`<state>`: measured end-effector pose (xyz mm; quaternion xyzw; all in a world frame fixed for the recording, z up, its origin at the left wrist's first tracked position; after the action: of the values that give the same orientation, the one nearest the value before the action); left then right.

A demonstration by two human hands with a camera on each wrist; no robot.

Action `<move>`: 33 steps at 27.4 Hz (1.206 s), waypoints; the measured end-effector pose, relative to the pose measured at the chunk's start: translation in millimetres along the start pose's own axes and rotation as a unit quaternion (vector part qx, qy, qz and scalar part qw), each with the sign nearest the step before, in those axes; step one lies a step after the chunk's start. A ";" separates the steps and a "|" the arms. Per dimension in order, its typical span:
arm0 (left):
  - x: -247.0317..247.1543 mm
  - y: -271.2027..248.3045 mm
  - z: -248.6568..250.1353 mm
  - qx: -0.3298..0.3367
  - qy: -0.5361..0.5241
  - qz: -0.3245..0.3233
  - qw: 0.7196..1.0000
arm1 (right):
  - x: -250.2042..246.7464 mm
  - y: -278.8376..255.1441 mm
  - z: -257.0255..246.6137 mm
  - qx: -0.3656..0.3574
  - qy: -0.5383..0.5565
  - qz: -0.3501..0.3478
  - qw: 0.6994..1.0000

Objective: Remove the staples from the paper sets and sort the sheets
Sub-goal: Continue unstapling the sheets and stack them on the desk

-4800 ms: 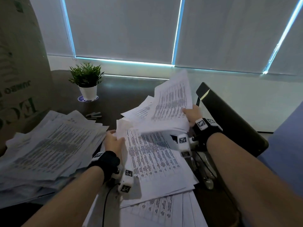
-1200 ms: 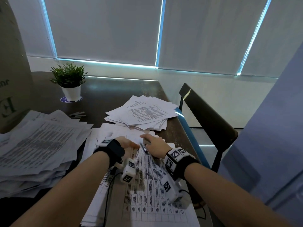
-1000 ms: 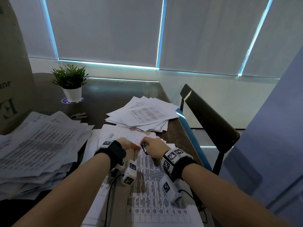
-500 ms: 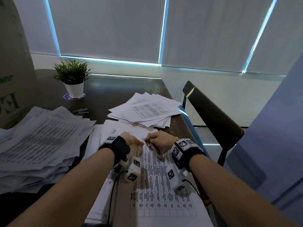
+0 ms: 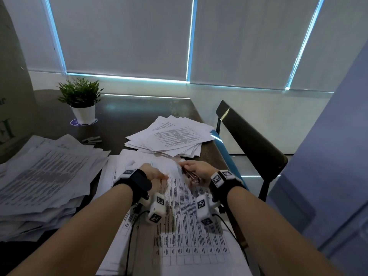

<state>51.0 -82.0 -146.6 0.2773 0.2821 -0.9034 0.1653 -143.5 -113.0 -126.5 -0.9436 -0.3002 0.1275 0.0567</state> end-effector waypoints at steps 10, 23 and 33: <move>-6.7 -11.3 -12.5 -0.033 -0.042 -0.088 0.995 | -29.6 -35.9 -29.5 -0.023 -0.273 0.053 0.960; -97.0 -73.6 15.0 0.071 -0.035 -0.006 0.997 | -48.8 -97.3 -36.3 0.069 -0.468 0.011 0.881; -150.9 -77.2 57.2 0.138 -0.340 0.203 0.908 | -23.1 -61.6 -73.9 -0.041 0.169 0.015 0.985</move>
<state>112.0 -34.3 14.7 0.0250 0.0186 -0.9198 0.3912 -175.4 -78.6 -39.3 -0.9576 -0.2767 -0.0456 0.0661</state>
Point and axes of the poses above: each hand's wrist, its own y-axis towards the middle knuckle, its own x-axis out of the palm, z = x × y, the point moved 4 cm from there along y, towards the middle knuckle, and after that the axes turned 9 degrees about -x, right-handed, at the moved point
